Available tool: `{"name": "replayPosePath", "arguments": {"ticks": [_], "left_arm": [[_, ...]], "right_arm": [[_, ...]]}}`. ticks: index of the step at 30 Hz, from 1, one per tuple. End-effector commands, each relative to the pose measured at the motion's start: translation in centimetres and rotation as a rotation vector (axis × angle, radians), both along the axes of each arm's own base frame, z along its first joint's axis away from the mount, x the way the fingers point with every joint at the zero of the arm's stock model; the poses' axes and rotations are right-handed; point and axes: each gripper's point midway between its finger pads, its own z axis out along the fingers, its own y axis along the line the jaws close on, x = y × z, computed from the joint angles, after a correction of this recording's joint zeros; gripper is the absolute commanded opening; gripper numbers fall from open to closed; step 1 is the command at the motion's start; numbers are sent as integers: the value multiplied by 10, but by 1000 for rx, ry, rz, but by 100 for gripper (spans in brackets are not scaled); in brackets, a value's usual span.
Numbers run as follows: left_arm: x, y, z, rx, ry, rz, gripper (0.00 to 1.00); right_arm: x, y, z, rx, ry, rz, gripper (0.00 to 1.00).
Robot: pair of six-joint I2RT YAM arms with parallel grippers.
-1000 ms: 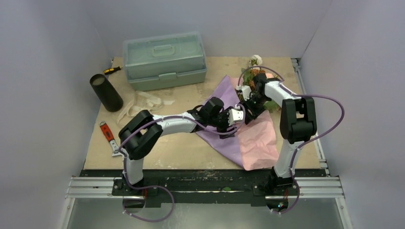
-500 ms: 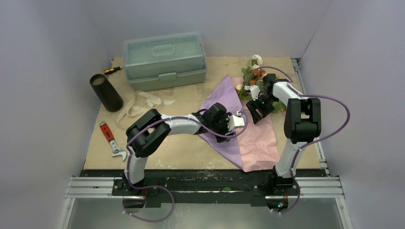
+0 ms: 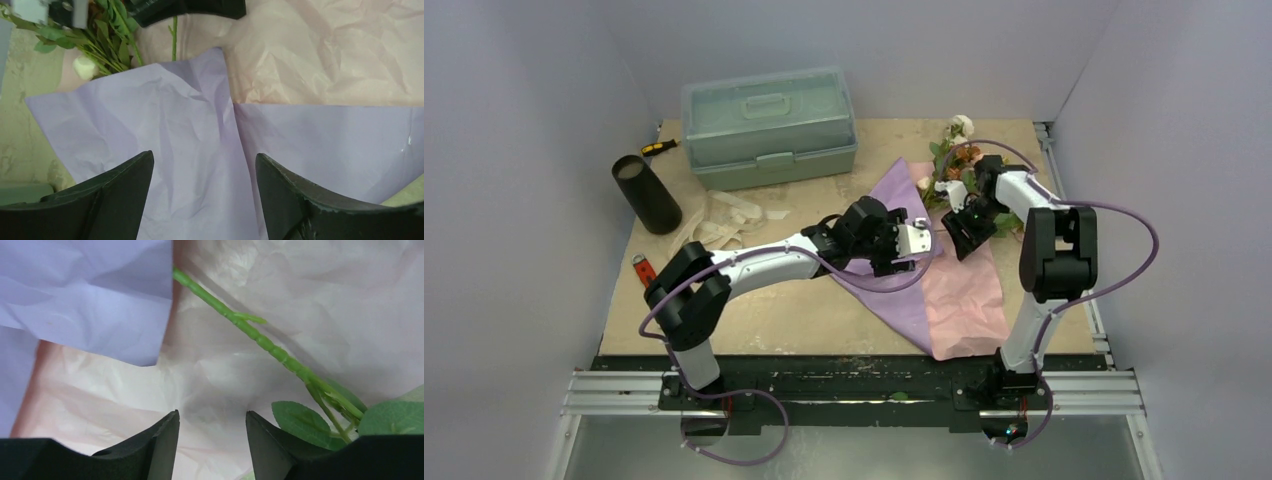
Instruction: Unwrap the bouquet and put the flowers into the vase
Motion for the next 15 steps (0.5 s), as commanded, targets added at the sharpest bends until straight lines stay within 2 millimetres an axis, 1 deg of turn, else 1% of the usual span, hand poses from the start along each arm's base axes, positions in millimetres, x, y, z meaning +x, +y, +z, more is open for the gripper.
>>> {"name": "replayPosePath", "arguments": {"ticks": [1,3,5,8,11,13,15], "left_arm": [[-3,19,-17,114,-70,-44,76],[-2,20,-22,142,-82,-55,82],[2,19,-27,175,-100,-47,82],[9,18,-32,200,-135,-31,81],[15,17,-39,234,-155,-6,78],[18,14,-41,243,-156,9,73],[24,14,-38,251,-174,41,67]], "right_arm": [[12,23,54,116,-98,13,54],[13,28,63,139,-106,4,54],[12,33,70,163,-109,-1,54],[10,41,69,184,-97,0,53],[10,42,56,169,-94,-12,53],[11,40,42,150,-81,-18,53],[12,35,28,121,-67,-17,51]]}}
